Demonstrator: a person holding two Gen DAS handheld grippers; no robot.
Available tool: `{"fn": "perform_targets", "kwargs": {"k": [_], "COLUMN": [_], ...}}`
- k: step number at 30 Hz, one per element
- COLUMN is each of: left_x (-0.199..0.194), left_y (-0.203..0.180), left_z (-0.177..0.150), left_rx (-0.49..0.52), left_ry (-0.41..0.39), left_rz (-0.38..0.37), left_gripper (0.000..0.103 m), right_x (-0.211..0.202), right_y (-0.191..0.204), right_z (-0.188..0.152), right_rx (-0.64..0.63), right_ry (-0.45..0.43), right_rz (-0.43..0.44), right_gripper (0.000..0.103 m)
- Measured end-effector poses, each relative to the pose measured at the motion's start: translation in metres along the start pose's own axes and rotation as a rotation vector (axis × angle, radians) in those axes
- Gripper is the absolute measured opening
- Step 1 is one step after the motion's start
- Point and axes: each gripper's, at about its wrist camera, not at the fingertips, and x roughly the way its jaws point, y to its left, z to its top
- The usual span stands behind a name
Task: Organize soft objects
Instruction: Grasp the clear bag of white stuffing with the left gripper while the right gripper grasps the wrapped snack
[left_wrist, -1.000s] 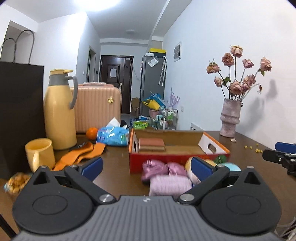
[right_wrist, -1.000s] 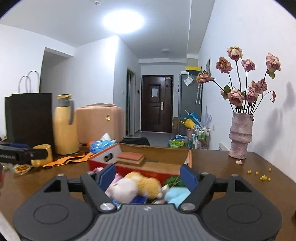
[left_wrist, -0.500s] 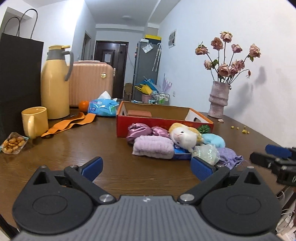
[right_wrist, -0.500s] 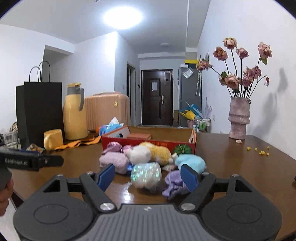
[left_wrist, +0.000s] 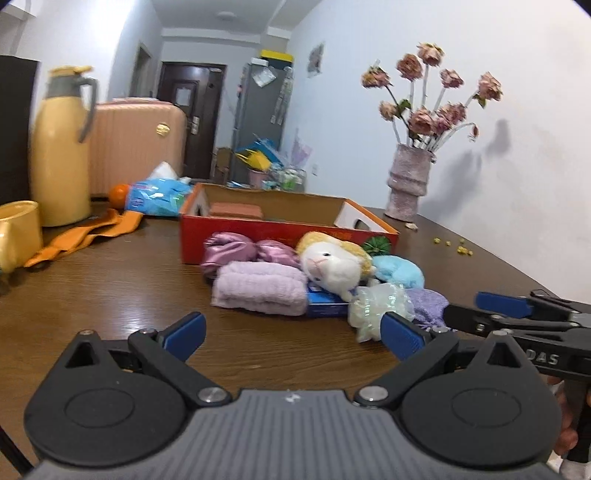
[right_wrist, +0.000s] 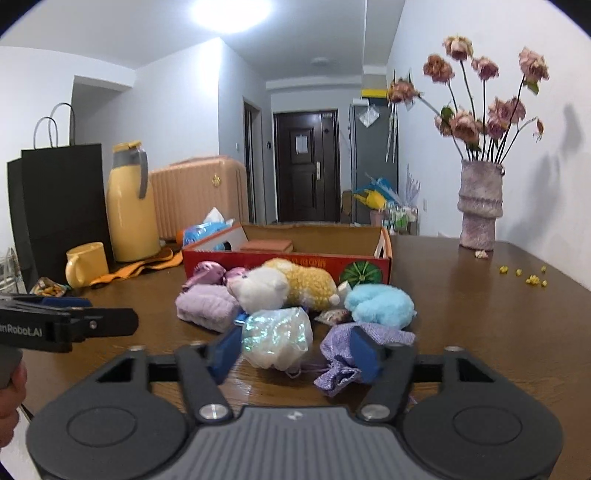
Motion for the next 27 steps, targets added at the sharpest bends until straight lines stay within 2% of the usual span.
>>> {"fn": "perform_targets", "kwargs": {"k": [2, 7, 9, 12, 13, 14, 15, 16, 18, 19, 20, 23, 27], "left_x": [0.015, 0.061, 0.078, 0.099, 0.104, 0.107, 0.109, 0.11, 0.108, 0.105, 0.102, 0.088, 0.073], "left_y": [-0.005, -0.029, -0.039, -0.046, -0.047, -0.046, -0.043, -0.039, -0.024, -0.015, -0.005, 0.026, 0.068], "left_z": [0.005, 0.017, 0.017, 0.015, 0.014, 0.013, 0.011, 0.01, 0.009, 0.009, 0.009, 0.007, 0.005], "left_rx": [-0.004, 0.015, 0.033, 0.032, 0.035, 0.039, 0.046, 0.049, 0.039, 0.031, 0.027, 0.005, -0.028], "left_ry": [0.008, 0.047, 0.07, 0.107, 0.118, 0.123, 0.126, 0.128, 0.136, 0.138, 0.138, 0.149, 0.134], "left_rz": [-0.043, -0.157, -0.163, -0.179, -0.182, -0.177, -0.159, -0.148, -0.173, -0.185, -0.179, -0.144, -0.022], "left_gripper": [0.101, 0.1, 0.094, 0.078, 0.07, 0.057, 0.05, 0.043, 0.032, 0.022, 0.019, 0.019, 0.022], "right_x": [0.007, 0.027, 0.035, 0.046, 0.049, 0.052, 0.055, 0.058, 0.063, 0.067, 0.07, 0.084, 0.105], "right_y": [-0.006, -0.028, -0.035, -0.045, -0.048, -0.05, -0.05, -0.05, -0.045, -0.041, -0.037, -0.019, 0.014], "right_z": [0.003, 0.008, 0.008, 0.01, 0.011, 0.013, 0.014, 0.016, 0.019, 0.021, 0.023, 0.025, 0.025], "right_rx": [0.008, 0.042, 0.051, 0.062, 0.066, 0.068, 0.068, 0.065, 0.051, 0.043, 0.035, 0.01, -0.029], "right_ry": [0.008, 0.038, 0.062, 0.081, 0.082, 0.084, 0.084, 0.081, 0.081, 0.083, 0.086, 0.1, 0.133], "right_rz": [-0.008, -0.076, -0.094, -0.102, -0.1, -0.095, -0.086, -0.072, -0.04, -0.022, -0.001, 0.066, 0.121], "right_gripper": [0.048, 0.047, 0.047, 0.047, 0.047, 0.047, 0.047, 0.048, 0.048, 0.048, 0.048, 0.048, 0.048]}}
